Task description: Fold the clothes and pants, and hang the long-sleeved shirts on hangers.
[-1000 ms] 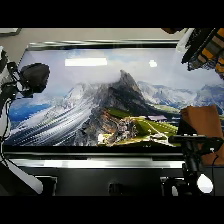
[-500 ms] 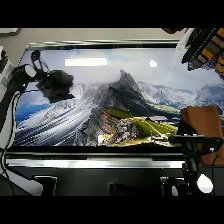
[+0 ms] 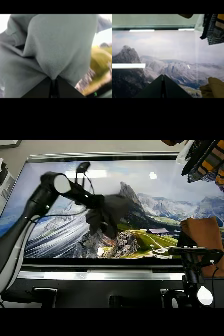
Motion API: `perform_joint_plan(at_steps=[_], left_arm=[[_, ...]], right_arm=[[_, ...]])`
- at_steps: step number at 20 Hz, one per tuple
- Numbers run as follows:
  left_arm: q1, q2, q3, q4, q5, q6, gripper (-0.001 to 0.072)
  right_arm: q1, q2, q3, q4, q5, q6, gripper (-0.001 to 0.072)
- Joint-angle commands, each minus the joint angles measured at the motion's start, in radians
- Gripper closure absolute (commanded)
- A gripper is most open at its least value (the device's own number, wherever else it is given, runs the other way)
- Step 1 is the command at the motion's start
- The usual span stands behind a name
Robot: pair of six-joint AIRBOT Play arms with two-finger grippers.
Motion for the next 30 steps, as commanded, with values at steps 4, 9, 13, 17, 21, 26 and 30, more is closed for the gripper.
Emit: perform_joint_plan(at_steps=[4,9,13,17,21,26,30], left_arm=[[-0.18,-0.011,-0.166,0.031,-0.017,-0.114,0.0383],[-0.18,0.083,-0.182,0.161,-0.137,-0.129,0.0162],[-0.128,0.245,-0.182,0.297,-0.212,-0.135,0.0162],[-0.034,0.368,-0.182,0.297,-0.253,-0.135,0.0162],[0.008,0.415,-0.182,0.31,-0.274,-0.135,0.0165],[0.008,0.411,-0.184,0.383,-0.291,-0.134,0.0167],[0.008,0.407,-0.185,0.407,-0.293,-0.089,0.017]], right_arm=[[0.0,0.0,0.0,-0.001,0.0,0.0,0.068],[0.0,0.0,0.0,-0.001,0.0,0.0,0.068],[0.0,0.0,0.0,-0.001,0.0,0.0,0.068],[0.0,0.0,0.0,-0.001,0.0,0.0,0.068],[0.0,0.0,0.0,-0.001,0.0,0.0,0.068],[0.0,0.0,0.0,-0.001,0.0,0.0,0.068],[0.0,0.0,0.0,-0.004,-0.014,0.0,0.068]])
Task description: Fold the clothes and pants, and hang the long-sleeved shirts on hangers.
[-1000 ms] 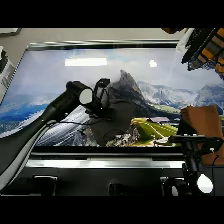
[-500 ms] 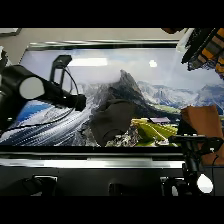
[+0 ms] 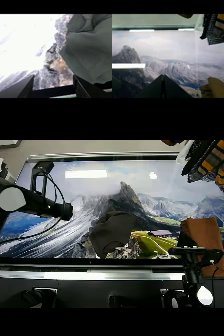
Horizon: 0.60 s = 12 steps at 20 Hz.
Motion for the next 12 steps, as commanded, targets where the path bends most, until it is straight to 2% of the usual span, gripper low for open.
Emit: perform_joint_plan(at_steps=[1,4,6,9,12], left_arm=[[0.002,-0.003,-0.001,0.031,-0.004,0.026,0.017],[0.002,-0.003,-0.001,0.032,-0.004,0.027,0.017],[0.002,-0.004,-0.002,0.039,-0.003,0.037,0.017],[0.002,-0.004,-0.002,0.058,-0.003,0.036,0.017],[0.003,-0.004,-0.002,0.058,-0.003,0.036,0.017]], right_arm=[[0.0,0.0,0.0,-0.001,-0.007,0.0,0.068],[0.0,0.0,0.001,0.003,0.003,0.021,0.0679],[0.0,0.0,0.003,0.005,0.035,0.158,0.0678],[0.0,0.0,0.005,0.119,0.09,0.61,0.0679],[0.0,0.0,0.005,0.214,0.13,1.006,0.0678]])
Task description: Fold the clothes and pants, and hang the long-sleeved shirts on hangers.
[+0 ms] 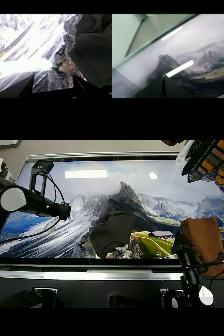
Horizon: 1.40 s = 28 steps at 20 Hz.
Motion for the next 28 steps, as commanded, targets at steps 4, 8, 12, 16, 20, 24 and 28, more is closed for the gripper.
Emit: perform_joint_plan(at_steps=[4,8,12,16,20,24,28], left_arm=[[0.004,-0.004,0.0,0.009,0.0,0.0,0.017],[0.004,-0.006,0.0,0.009,0.0,0.0,0.017],[0.004,-0.014,0.0,0.009,0.0,0.0,0.017],[0.015,-0.016,0.0,0.008,-0.002,0.0,0.0159],[0.113,-0.016,-0.009,0.008,-0.017,0.004,0.0024],[0.255,-0.015,-0.158,-0.044,0.002,0.038,0.0023],[0.423,-0.014,-0.468,-0.435,0.206,0.17,0.0024]], right_arm=[[0.0,0.0,0.016,0.211,-0.107,0.754,0.0677],[0.0,-0.027,0.198,-0.025,-0.241,0.655,0.0673],[0.0,-0.338,0.545,-0.198,0.08,0.288,0.0673],[0.0,-0.882,0.998,-0.867,0.734,0.673,0.0672],[0.0,-1.217,1.25,-1.405,1.202,0.956,0.0396],[0.0,-1.303,1.243,-1.266,1.191,0.869,0.0351],[0.0,-1.325,1.243,-1.232,1.204,0.871,0.0283]])
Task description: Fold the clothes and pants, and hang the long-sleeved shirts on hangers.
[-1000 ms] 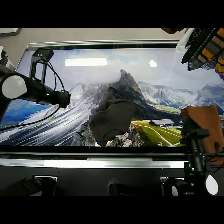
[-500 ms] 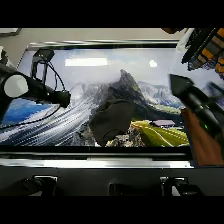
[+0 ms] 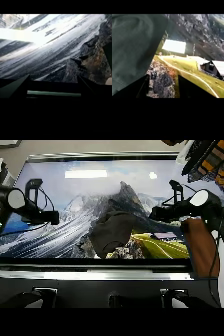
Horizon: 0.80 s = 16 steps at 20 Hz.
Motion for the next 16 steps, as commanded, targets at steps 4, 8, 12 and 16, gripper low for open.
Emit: perform_joint_plan(at_steps=[4,8,12,16], left_arm=[[0.138,-0.045,-0.406,-0.678,0.361,0.335,0.0024],[0.045,-0.143,-0.427,-0.731,0.469,0.357,0.0024],[-0.044,-0.22,-0.426,-0.774,0.549,0.357,0.0025],[-0.083,-0.29,-0.42,-0.855,0.575,0.356,0.0122]], right_arm=[[0.0,-0.034,0.012,0.077,0.076,0.005,0.0282],[0.0,-0.034,0.012,0.137,0.038,0.033,0.0283],[0.0,-0.034,0.012,0.22,0.007,0.039,0.0283],[0.0,-0.034,0.012,0.264,-0.033,0.04,0.0283]])
